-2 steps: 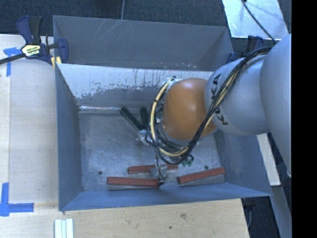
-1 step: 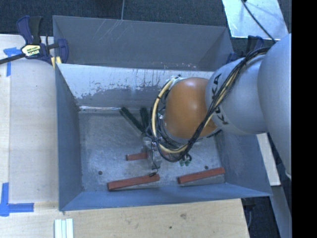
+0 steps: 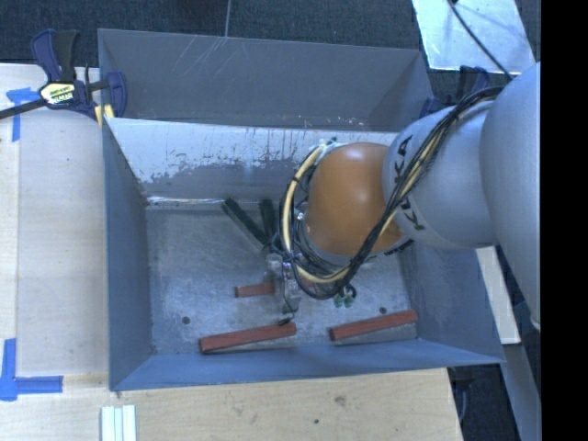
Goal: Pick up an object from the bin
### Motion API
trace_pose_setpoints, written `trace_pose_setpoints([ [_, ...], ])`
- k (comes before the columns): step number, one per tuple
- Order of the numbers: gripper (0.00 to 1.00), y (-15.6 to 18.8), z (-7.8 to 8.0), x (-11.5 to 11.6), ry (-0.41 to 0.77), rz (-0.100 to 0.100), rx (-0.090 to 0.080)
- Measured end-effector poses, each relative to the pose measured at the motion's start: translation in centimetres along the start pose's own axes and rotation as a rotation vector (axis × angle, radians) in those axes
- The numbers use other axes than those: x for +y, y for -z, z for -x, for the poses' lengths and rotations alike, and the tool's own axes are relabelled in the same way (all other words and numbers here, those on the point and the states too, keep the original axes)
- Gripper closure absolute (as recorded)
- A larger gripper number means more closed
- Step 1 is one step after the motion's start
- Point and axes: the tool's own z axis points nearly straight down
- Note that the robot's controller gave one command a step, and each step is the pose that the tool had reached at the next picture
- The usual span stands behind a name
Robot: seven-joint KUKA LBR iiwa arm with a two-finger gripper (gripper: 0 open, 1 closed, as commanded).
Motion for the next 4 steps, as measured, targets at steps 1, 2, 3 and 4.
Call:
trace_pose_setpoints([
  [1, 1.0, 0.3, -0.1, 0.0, 0.001, -0.001, 0.004],
  [2, 1.0, 1.6, -0.1, 0.0, 0.002, -0.002, 0.007],
  [3, 1.0, 2.5, 0.0, 0.0, 0.0, -0.002, 0.007],
  [4, 1.0, 3.4, 0.0, 0.0, 0.001, -0.003, 0.005],
])
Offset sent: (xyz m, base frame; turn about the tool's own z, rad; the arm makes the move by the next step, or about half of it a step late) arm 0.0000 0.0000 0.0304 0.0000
